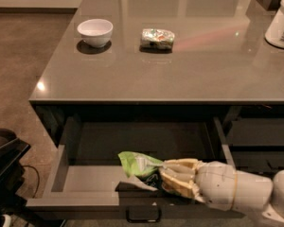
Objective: Place green rice chip bag into top drawer
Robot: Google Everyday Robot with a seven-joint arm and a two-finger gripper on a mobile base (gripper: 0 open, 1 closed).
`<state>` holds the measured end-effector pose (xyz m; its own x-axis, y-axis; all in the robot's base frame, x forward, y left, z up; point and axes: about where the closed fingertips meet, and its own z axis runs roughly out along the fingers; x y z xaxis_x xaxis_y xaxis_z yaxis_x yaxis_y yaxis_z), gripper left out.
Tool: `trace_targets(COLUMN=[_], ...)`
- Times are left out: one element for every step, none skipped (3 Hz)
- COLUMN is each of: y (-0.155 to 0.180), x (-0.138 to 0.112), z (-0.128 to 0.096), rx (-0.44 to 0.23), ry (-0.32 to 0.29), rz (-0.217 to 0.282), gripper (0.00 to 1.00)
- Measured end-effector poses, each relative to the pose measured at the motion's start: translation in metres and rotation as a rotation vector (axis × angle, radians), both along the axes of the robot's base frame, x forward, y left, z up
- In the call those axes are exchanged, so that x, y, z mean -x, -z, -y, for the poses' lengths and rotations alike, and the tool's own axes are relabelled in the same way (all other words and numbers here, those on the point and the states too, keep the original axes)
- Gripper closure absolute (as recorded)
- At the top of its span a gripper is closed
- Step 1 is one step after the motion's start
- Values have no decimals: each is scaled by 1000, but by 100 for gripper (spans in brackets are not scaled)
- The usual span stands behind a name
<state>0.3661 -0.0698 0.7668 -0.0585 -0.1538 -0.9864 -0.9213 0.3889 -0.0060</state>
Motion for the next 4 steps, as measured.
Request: trace_targets(y=[45, 57, 56, 56], x=[-8, -20, -21, -21], z=[11, 12, 12, 12], rx=[1, 11, 12, 12], ry=[16, -1, -2, -2], rz=[-59, -68, -68, -68], gripper=[100, 100, 82, 58])
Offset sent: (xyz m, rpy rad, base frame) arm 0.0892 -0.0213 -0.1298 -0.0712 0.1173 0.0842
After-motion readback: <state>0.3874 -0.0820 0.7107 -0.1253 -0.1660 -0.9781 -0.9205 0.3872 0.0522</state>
